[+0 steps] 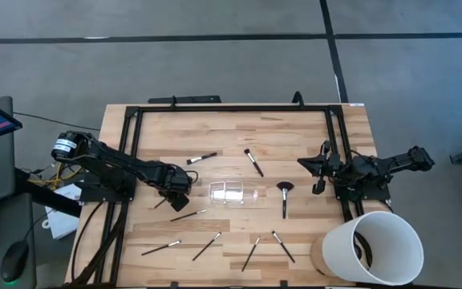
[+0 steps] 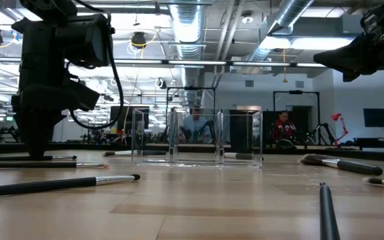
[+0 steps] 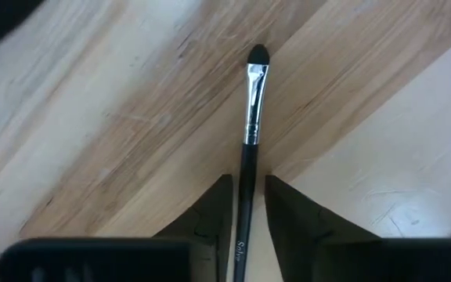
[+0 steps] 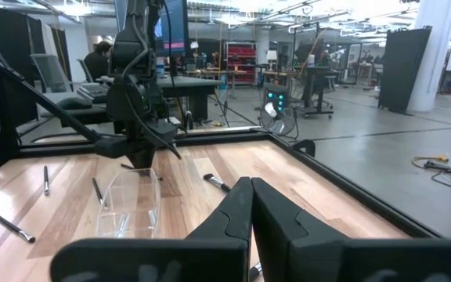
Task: Put items in baskets/containers
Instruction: Put the eyeshadow brush into the left section of the transparent organizer
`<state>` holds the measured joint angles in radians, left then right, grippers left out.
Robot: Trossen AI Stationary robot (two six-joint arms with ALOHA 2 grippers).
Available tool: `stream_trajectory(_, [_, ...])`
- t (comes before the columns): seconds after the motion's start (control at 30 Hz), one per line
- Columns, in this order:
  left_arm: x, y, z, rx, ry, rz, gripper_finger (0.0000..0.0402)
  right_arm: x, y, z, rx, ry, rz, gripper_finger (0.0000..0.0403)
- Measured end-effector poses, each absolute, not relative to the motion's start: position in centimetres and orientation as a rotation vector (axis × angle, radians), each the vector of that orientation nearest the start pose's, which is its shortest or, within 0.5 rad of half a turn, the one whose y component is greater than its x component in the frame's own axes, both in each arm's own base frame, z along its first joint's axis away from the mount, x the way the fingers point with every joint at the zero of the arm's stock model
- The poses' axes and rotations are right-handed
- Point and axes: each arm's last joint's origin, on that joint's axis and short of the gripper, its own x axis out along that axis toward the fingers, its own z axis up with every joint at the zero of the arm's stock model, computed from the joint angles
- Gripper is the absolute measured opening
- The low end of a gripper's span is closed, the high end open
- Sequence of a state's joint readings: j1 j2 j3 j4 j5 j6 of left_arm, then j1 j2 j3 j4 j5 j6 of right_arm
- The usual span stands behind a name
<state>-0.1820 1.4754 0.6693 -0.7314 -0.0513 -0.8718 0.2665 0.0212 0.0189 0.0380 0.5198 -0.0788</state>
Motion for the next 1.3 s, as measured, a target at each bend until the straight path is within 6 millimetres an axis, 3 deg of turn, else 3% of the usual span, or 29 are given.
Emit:
stream_trajectory(0.2, [20.8,-3.7,13.4,-0.518,1.446,0.555,0.0015,9.4,1.1,17.2,-0.064,-0.023,-0.254,0.0])
stream_trajectory(0.63, [20.5,-3.6,13.8,-0.516,1.426,0.557,0.0012,9.4,1.1,17.2,-0.064,-0.023,-0.255,0.0])
stream_trajectory(0.97, [19.4,-3.3,17.8,-0.584,1.207,0.511,0.0013,9.4,1.1,17.2,-0.064,-0.023,-0.255,0.0])
stream_trajectory(1.3, [19.1,-2.7,21.9,-0.553,0.797,0.499,0.0016,9.4,1.1,17.2,-0.064,-0.023,-0.255,0.0])
